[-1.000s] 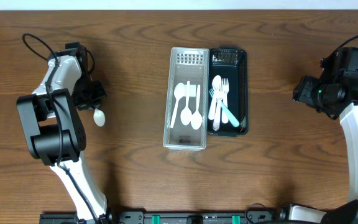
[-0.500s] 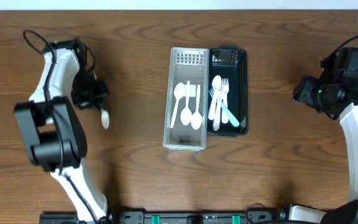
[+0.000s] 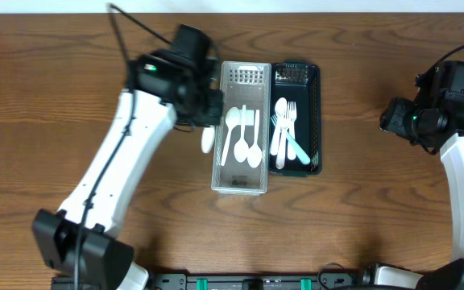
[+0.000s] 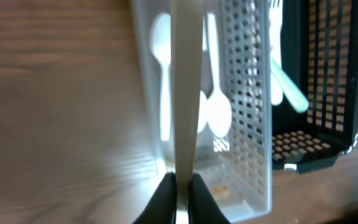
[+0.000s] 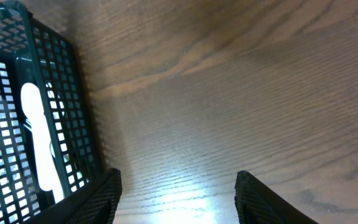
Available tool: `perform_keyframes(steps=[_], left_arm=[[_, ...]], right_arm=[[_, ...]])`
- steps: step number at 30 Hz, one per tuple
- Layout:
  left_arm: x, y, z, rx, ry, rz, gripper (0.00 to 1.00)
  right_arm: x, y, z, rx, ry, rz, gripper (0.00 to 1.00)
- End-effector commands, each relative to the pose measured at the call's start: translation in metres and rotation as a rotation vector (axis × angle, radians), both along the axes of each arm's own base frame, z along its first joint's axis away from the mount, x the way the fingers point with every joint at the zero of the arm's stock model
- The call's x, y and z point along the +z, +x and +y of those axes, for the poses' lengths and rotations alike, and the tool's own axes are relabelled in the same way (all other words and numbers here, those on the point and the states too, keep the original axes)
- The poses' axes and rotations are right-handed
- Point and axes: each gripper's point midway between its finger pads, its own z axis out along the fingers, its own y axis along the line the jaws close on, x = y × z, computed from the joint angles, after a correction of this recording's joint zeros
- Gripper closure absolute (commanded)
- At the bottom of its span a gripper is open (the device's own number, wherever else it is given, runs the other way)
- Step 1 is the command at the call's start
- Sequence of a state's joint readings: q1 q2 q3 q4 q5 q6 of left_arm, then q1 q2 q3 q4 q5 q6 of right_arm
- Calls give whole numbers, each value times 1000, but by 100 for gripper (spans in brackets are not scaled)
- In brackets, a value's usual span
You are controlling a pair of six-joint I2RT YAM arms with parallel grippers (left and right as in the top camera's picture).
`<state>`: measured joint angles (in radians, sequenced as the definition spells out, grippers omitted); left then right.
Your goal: Pack container
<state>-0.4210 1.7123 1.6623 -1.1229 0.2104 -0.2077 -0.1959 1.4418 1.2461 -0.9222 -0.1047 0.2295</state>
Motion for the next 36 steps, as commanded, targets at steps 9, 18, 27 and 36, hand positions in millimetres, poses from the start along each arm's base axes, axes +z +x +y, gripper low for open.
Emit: perform_keyframes(steps=[9, 18, 27, 36], left_arm=[[-63, -8, -50, -63, 40, 72, 50], [-7, 17, -7, 16, -7, -47, 49], [116, -10, 91, 220, 48, -401, 49], [205, -127, 174, 390, 164, -735, 33]], right_arm=[[3, 1, -2, 5, -2, -9, 38], [49, 11, 5, 109, -78, -180, 35], [172, -30, 44, 277, -93, -568, 21], [248, -131, 71, 394, -237, -881, 1]])
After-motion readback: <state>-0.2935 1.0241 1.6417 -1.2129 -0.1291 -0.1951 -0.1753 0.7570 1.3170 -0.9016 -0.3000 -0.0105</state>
